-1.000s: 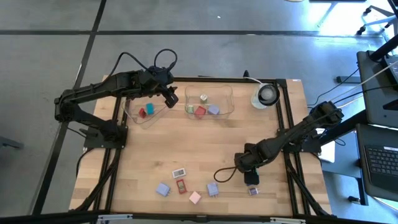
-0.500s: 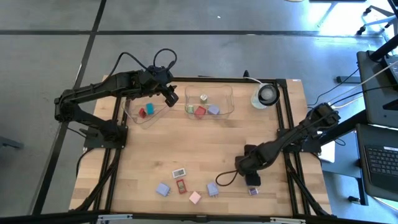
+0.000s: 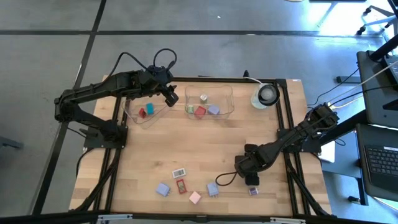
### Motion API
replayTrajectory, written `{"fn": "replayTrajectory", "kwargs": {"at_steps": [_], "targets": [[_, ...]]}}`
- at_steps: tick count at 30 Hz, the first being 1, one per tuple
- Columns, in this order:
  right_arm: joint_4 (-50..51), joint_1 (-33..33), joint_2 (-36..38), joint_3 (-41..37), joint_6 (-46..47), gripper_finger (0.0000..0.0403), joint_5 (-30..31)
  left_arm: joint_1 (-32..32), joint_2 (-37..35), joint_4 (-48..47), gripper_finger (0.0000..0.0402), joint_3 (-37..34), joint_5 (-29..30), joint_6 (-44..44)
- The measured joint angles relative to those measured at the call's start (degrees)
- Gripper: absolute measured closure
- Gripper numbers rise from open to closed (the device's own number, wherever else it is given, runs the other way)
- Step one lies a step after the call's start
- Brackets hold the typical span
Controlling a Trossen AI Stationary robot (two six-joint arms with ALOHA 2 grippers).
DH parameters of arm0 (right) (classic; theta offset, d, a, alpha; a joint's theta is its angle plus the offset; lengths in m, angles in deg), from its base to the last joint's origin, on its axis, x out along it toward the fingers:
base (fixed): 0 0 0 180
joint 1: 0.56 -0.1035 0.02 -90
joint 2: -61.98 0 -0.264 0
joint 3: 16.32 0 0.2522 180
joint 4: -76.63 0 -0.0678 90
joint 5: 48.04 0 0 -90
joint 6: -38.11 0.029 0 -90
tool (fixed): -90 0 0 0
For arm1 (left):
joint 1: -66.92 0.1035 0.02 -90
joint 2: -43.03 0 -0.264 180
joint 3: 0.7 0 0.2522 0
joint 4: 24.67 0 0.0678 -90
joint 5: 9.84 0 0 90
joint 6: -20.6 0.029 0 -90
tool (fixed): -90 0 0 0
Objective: Pick & Place Office items
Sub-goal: Put the blue digital timer into the left transparent bin
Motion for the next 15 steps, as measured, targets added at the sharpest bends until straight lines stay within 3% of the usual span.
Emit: {"fn": "replayTrajectory", "kwargs": {"at_steps": [4, 11, 15], "targets": [[0.18, 0.02, 0.0, 0.0, 2.21, 0.0246, -0.01, -0.02, 0.0, 0.0, 0.0256, 0.0, -0.02, 0.0], [0.06, 0.06, 1.38, -0.18, 8.55, 0.0248, 0.66, 0.0, 0.0, 0.0, 0.0256, 0.0, 0.0, 0.02], [0.58, 0.41, 4.69, -0.01, 13.32, 0.0248, 8.04, -0.02, 0.0, 0.0, 0.0256, 0.0, 0.0, 0.02]]}}
